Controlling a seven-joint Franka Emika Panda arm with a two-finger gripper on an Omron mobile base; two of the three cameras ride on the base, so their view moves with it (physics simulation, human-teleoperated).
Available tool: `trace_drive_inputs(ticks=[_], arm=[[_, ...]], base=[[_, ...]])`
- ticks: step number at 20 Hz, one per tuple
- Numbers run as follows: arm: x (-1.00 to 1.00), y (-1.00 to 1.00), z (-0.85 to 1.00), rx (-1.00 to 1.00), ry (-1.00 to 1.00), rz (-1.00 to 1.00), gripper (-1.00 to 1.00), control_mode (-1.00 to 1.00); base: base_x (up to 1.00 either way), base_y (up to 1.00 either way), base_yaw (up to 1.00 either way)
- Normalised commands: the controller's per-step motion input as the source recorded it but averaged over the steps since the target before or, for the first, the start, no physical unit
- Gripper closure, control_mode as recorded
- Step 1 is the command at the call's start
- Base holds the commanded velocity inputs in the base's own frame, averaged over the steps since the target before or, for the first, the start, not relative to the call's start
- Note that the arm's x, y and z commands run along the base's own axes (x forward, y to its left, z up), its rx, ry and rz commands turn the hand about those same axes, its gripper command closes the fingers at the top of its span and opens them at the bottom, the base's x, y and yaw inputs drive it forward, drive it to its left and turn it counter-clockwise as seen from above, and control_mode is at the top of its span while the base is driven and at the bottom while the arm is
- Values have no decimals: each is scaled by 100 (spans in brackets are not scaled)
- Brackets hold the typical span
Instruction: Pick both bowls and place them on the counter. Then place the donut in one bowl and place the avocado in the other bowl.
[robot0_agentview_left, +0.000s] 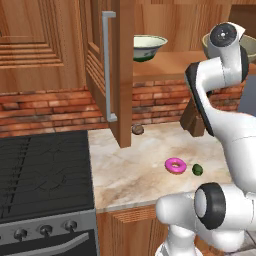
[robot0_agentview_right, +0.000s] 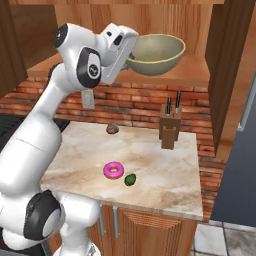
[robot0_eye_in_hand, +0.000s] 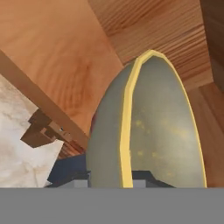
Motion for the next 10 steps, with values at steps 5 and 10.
trace_drive_inputs(ticks=[5, 10], arm=[[-100, 36, -15, 4, 0, -1, 100, -100], [-100, 15, -10, 4, 0, -7, 100, -100]], base=[[0, 0, 0], [0, 0, 0]])
